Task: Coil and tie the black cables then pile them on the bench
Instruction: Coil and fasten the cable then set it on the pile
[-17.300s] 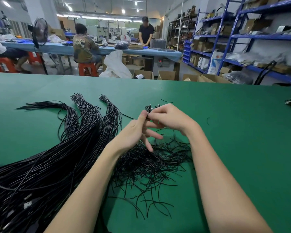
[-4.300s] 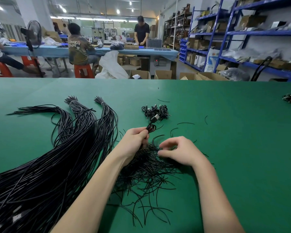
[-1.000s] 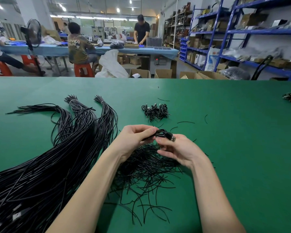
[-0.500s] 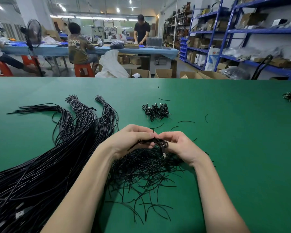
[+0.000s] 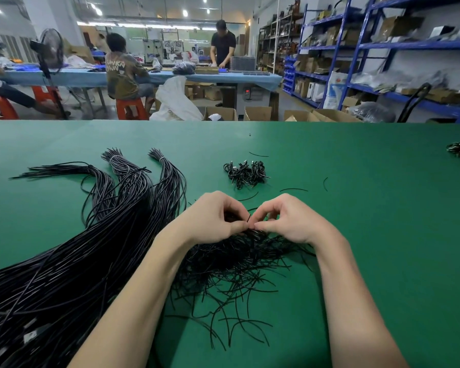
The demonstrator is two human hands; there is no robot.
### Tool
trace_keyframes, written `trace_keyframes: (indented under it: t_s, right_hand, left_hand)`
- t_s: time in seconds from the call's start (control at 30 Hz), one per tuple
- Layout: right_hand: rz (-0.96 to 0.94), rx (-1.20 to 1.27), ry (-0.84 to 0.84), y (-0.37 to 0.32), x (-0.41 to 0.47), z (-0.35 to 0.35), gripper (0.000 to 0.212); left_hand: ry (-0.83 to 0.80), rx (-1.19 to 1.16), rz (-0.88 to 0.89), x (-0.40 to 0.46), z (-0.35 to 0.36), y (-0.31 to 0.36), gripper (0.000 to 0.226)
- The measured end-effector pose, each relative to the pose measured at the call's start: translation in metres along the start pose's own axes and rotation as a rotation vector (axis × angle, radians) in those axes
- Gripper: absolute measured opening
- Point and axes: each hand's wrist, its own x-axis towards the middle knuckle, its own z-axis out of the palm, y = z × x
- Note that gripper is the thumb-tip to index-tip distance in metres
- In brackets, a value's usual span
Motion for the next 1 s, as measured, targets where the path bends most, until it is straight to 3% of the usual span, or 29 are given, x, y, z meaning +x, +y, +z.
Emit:
trace_keyframes:
  t_s: [0.1,0.3,0.47,0.57,0.77,1.0]
  right_hand:
    - [0.028,-0.137,0.022,-0.011,-0.001,0.000,0.030]
    - [0.071,-0.404,0.167,-0.032,0.000,0.007,0.018]
    - [0.142,-0.262,0.384,-0.045,0.006,0.022,0.011]
    - [0.126,-0.079,0.408,-0.044,0.009,0.023,0.013]
    - [0.057,-0.012,0.378,-0.033,0.010,0.020,0.013]
    - [-0.065,-0.001,0.470,-0.029,0.014,0.030,0.019]
  left_hand:
    - [0.046,0.081,0.024,0.000,0.003,0.003,0.006]
    - [0.199,0.136,0.055,0.003,0.008,0.010,0.007]
    - [0.455,0.031,-0.049,0.007,0.019,0.013,0.008]
    - [0.531,-0.029,-0.130,0.009,0.020,0.011,0.010]
    - [0.528,-0.256,-0.220,0.010,0.021,0.004,0.012]
    - [0.426,-0.799,-0.375,0.013,0.015,-0.004,0.007]
